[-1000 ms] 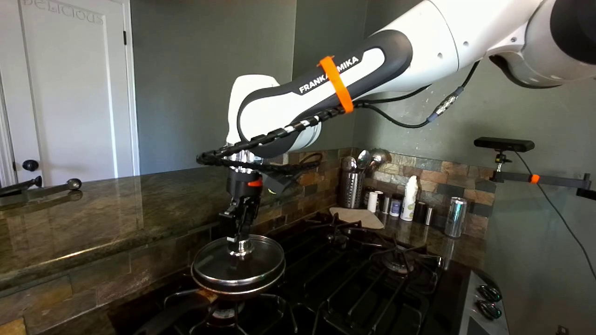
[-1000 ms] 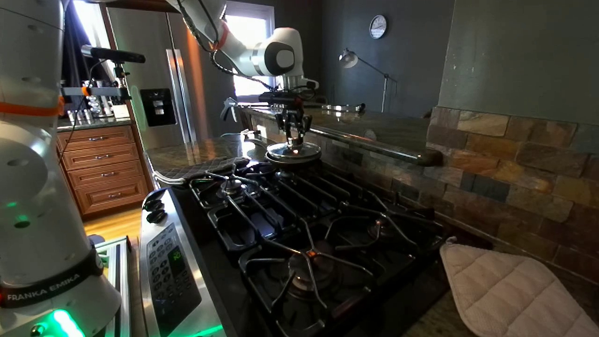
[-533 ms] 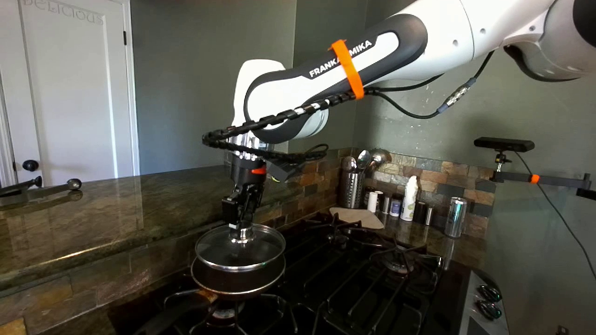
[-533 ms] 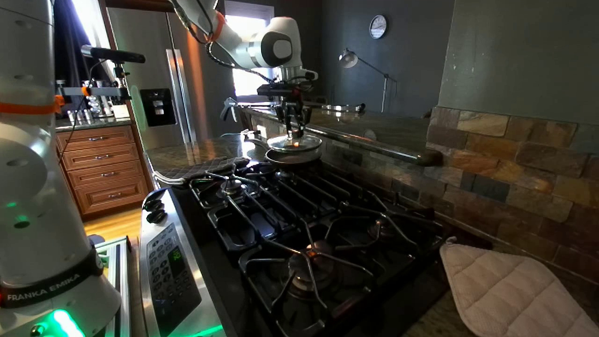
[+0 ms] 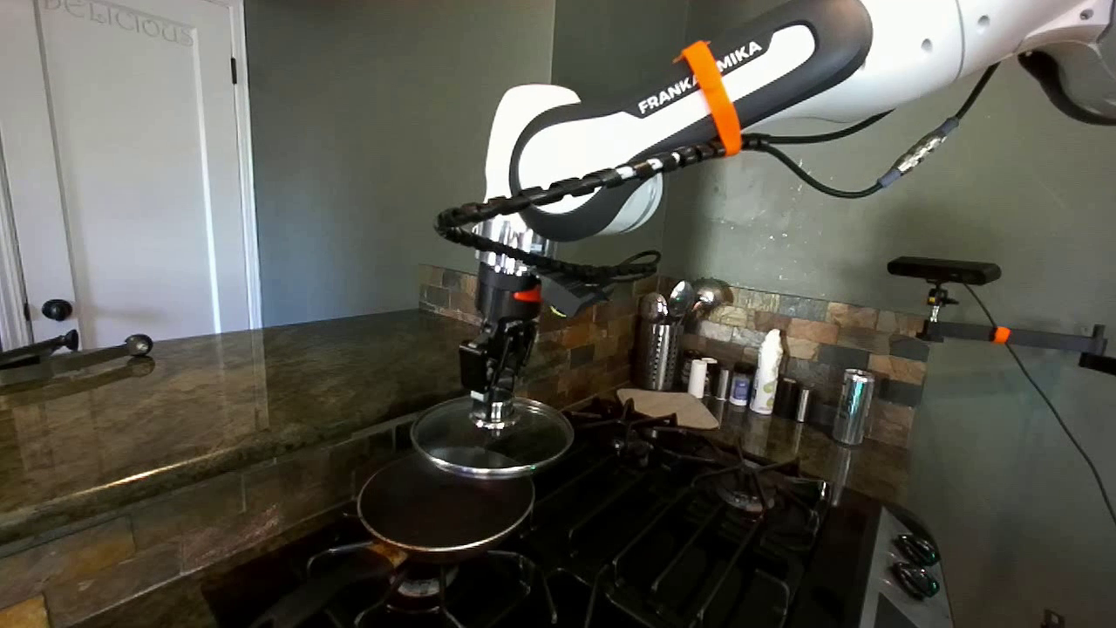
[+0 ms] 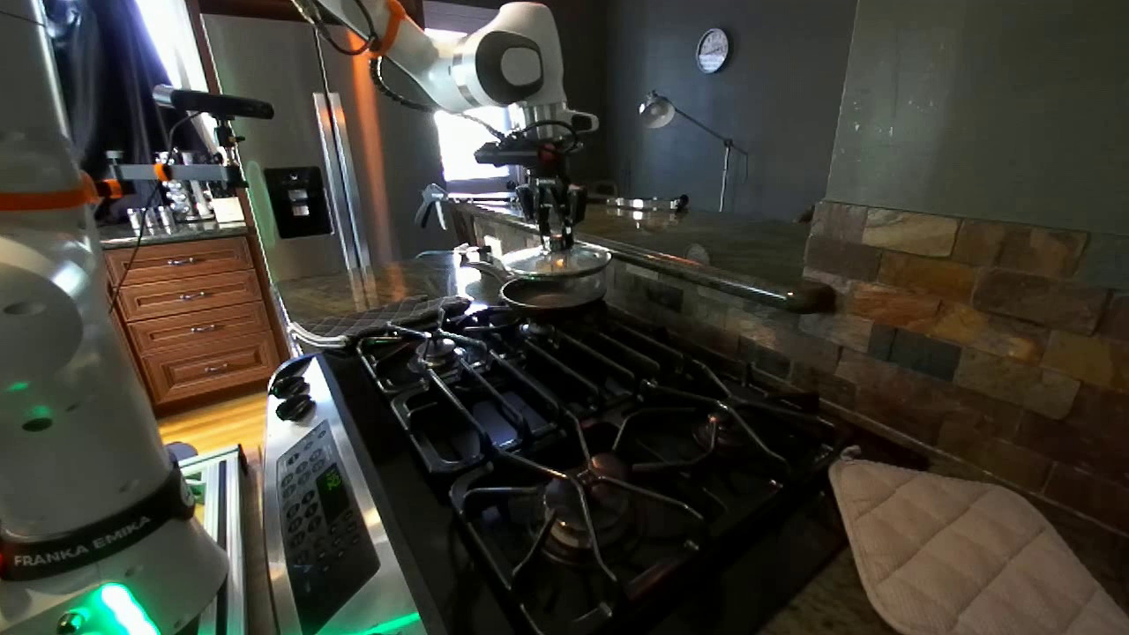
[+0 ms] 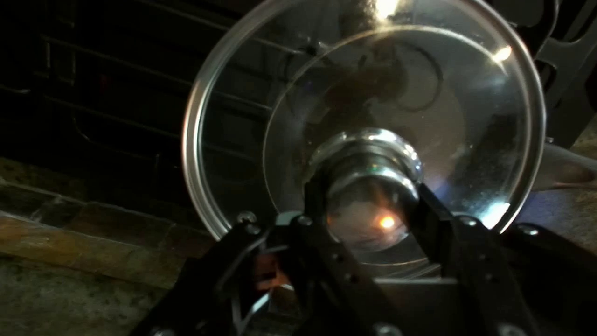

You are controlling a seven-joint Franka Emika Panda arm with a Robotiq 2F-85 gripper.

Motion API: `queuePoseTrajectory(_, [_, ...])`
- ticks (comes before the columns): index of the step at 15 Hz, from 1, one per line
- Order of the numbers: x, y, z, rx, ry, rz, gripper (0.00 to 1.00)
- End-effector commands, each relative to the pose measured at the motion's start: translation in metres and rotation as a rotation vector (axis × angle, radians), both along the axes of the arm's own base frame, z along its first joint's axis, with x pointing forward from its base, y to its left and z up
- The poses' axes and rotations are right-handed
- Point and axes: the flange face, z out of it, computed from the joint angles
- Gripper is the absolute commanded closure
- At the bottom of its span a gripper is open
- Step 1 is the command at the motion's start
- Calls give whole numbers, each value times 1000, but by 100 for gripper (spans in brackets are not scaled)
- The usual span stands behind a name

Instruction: Remove the lid from the pan

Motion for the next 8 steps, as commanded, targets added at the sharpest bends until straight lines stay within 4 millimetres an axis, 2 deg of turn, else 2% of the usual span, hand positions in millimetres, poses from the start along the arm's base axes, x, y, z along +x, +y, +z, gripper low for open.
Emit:
queuePoseTrajectory(1, [-29, -26, 9, 9, -2, -79, 77])
queuePoseTrajectory(8, [-48, -76, -4, 48, 22, -211, 77])
